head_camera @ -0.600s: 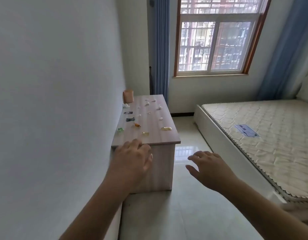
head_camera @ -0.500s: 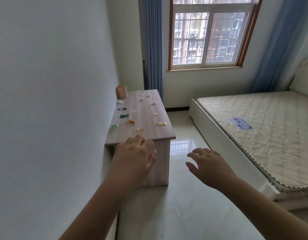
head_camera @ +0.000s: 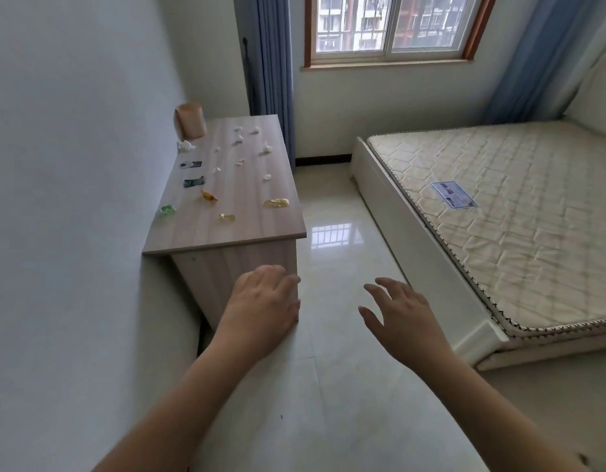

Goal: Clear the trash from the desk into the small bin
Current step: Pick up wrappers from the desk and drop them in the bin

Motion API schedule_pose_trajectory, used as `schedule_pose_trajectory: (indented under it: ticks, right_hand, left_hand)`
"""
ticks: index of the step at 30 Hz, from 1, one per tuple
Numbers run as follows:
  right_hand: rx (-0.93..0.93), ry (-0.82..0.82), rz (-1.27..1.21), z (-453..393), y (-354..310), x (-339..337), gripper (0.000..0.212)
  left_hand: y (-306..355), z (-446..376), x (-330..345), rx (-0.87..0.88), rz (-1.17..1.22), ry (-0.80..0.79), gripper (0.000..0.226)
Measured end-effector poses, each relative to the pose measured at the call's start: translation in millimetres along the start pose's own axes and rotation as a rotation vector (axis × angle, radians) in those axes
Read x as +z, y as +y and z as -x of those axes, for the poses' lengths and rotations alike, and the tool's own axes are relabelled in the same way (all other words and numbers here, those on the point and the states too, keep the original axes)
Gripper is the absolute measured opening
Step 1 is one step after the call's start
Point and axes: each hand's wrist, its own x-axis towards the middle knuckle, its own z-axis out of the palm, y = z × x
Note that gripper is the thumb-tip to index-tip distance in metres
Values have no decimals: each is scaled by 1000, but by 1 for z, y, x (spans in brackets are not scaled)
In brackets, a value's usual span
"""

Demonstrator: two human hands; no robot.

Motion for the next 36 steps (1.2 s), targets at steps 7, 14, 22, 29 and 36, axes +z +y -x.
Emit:
schedule_pose_trajectory:
  ticks: [7,14,22,29,36]
  right_hand:
    - [-97,-79,-48,-55,-10,35,45]
    - [-212,-3,-50,-149,-62,73,34]
    - [-254,-99,-65,-258,-113,124,33]
    - [-148,-150,-85,-325,-115,149,40]
    - [-103,-199,-117,-413,-94,175,46]
  left_hand:
    - [-24,-16,35,-105,56,80,25]
    - [-107,-48,62,-224,-24,100,30]
    - [-214,-98,88,-274,66,104,30]
    - [-274,-169,109,-260,127,-17,35]
    - [-301,-251,152,-313,194,-74,34]
